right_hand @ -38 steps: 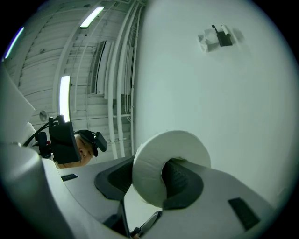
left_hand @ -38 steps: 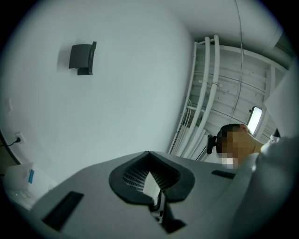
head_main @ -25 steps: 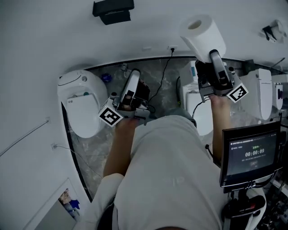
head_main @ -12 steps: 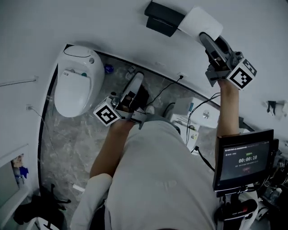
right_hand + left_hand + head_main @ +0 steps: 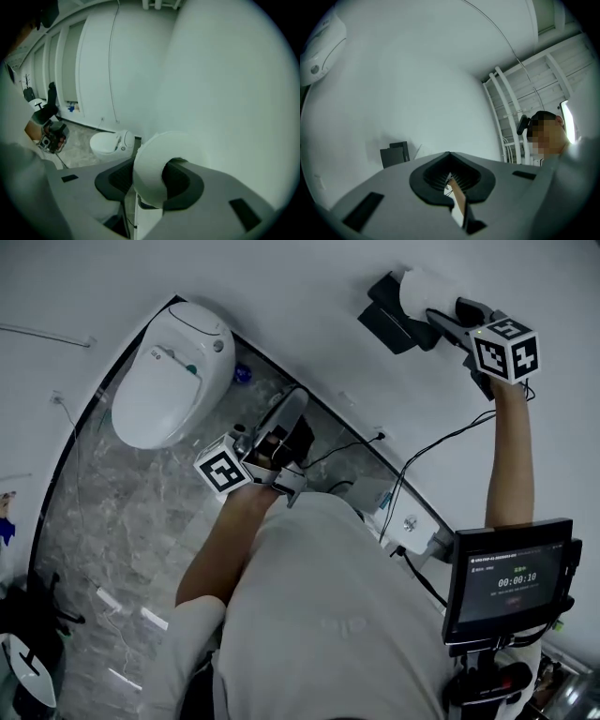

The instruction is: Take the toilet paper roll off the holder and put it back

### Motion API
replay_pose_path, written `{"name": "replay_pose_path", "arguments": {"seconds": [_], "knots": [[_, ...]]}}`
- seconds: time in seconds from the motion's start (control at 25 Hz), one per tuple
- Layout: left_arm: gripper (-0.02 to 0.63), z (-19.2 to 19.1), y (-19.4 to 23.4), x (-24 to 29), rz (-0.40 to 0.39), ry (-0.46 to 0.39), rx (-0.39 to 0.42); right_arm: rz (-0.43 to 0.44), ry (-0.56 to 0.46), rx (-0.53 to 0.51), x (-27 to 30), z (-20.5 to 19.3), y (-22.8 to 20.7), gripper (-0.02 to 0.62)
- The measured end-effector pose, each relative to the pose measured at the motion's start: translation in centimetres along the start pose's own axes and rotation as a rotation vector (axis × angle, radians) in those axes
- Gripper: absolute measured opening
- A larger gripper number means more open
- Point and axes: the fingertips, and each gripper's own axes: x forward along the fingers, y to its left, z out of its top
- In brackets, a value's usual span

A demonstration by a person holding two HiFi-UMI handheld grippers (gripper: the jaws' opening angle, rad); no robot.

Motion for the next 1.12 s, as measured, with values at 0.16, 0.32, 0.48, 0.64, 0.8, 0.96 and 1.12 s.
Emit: {"name": "replay_pose_path", "arguments": {"seconds": [0.16,0.32,0.48,0.64,0.8,0.96,1.12], "knots": [[0.005,0.4,0.1,-0.6,0.018,-0.034,0.020,0.031,0.162,-0.090,1.6,-0.6,-0.1,0.181],[0.005,0.6,-0.1,-1.0,0.015,-0.055,0.034,0.021,0.290,-0.181,2.7,-1.3,-0.5,0.181],[0.005,0.8,-0.1,-1.4,0.023,-0.067,0.037,0.033,0.389,-0.243,3.6,-2.3,-0.6,0.181],[0.005,0.9,0.0,-1.5,0.032,-0.071,0.029,0.050,0.435,-0.268,4.0,-2.2,-0.7,0.181],[0.005,1.2,0.1,-1.6,0.041,-0.078,0.047,0.063,0.469,-0.295,4.6,-1.8,-0.9,0.183],[0.005,1.3,0.5,-1.9,0.056,-0.082,0.042,0.063,0.500,-0.322,5.3,-1.7,-0.9,0.184],[0.005,1.5,0.6,-1.9,0.062,-0.078,0.035,0.053,0.495,-0.349,5.9,-1.4,-1.0,0.185]]}}
